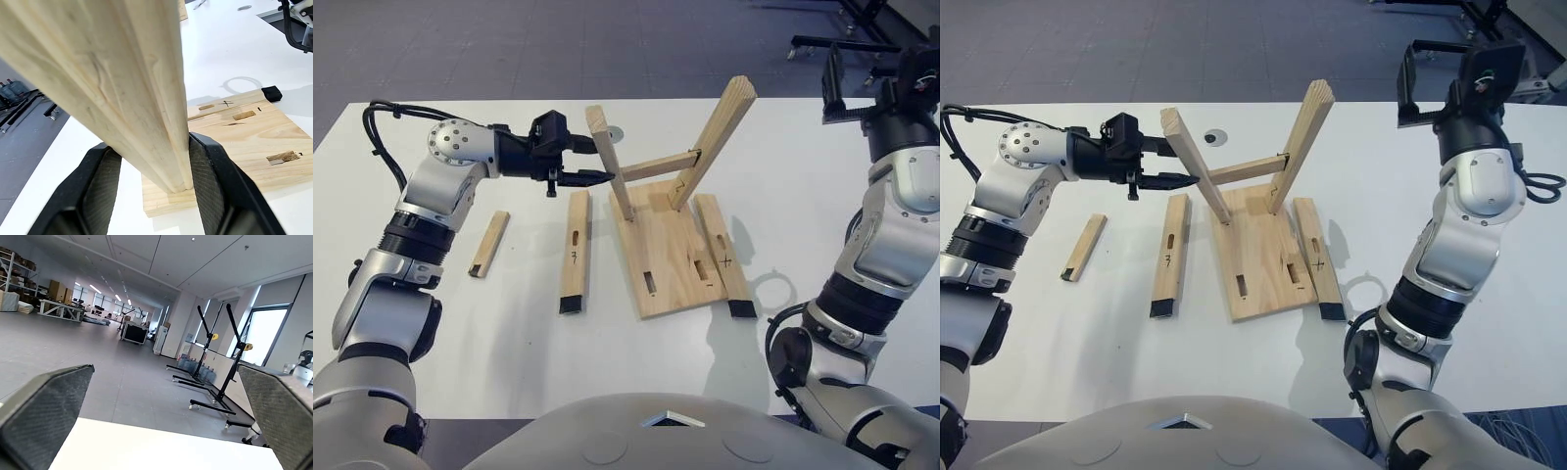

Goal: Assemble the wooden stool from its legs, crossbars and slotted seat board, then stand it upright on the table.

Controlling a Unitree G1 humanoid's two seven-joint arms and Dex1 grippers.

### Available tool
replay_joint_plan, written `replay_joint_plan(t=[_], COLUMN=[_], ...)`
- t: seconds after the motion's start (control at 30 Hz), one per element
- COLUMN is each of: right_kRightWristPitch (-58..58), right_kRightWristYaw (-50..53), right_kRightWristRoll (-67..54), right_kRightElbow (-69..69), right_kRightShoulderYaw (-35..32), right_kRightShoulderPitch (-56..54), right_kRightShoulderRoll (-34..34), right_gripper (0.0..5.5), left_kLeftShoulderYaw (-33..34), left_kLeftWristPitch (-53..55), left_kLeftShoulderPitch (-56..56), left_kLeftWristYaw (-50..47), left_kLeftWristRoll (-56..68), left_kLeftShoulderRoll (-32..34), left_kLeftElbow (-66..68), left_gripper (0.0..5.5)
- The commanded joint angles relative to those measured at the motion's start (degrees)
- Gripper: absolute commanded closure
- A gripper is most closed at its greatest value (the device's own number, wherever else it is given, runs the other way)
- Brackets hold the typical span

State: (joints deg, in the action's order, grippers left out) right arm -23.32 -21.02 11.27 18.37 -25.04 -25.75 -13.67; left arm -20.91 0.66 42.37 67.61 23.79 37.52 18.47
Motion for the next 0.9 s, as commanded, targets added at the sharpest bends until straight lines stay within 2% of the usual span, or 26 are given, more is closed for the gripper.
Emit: replay_joint_plan(t=[0.03,0.2,0.3,0.33,0.47,0.67,0.77,0.87,0.9], right_kRightWristPitch=[1.67,2.1,2.27,2.23,2.31,2.73,4.31,6.41,7.06], right_kRightWristYaw=[1.82,3.43,4.08,4.23,4.89,6.28,6.03,4.02,3.53], right_kRightWristRoll=[-2.68,-4.8,-5.28,-5.4,-5.44,-6.92,-9.2,-13.86,-15.27], right_kRightElbow=[-1.41,-2.17,-1.9,-1.76,-1.06,-1.63,-3.98,-7.79,-9.24], right_kRightShoulderYaw=[1.79,3.18,4.64,5.1,6.51,7.43,5.14,1.89,0.84], right_kRightShoulderPitch=[1.64,1.24,1.58,1.79,3.0,3.7,4.08,3.86,3.65], right_kRightShoulderRoll=[-1.2,-2.55,-2.87,-2.85,-2.55,-3.8,-5.78,-8.2,-9.09], right_gripper=[0.1,0.1,0.1,0.1,0.1,0.1,0.1,0.1,0.1], left_kLeftShoulderYaw=[-3.96,-6.71,-7.6,-7.49,-5.68,-0.3,5.17,11.04,12.7], left_kLeftWristPitch=[-1.47,0.59,-2.39,-3.36,-6.26,-7.34,-8.18,-7.81,-7.7], left_kLeftShoulderPitch=[1.46,1.32,1.58,2.07,4.36,5.74,4.93,-0.92,-3.3], left_kLeftWristYaw=[6.14,14.11,14.44,13.4,9.61,9.55,5.22,2.75,2.04], left_kLeftWristRoll=[-10.16,-9.54,-12.28,-13.08,-14.45,-15.04,-14.51,-12.14,-11.42], left_kLeftShoulderRoll=[2.55,2.66,2.02,1.54,-0.36,-2.11,-0.99,1.6,2.33], left_kLeftElbow=[1.82,5.39,8.81,9.87,12.13,10.51,8.86,2.6,0.16], left_gripper=[3.48,3.48,3.48,3.18,2.58,1.61,1.1,0.51,0.51])
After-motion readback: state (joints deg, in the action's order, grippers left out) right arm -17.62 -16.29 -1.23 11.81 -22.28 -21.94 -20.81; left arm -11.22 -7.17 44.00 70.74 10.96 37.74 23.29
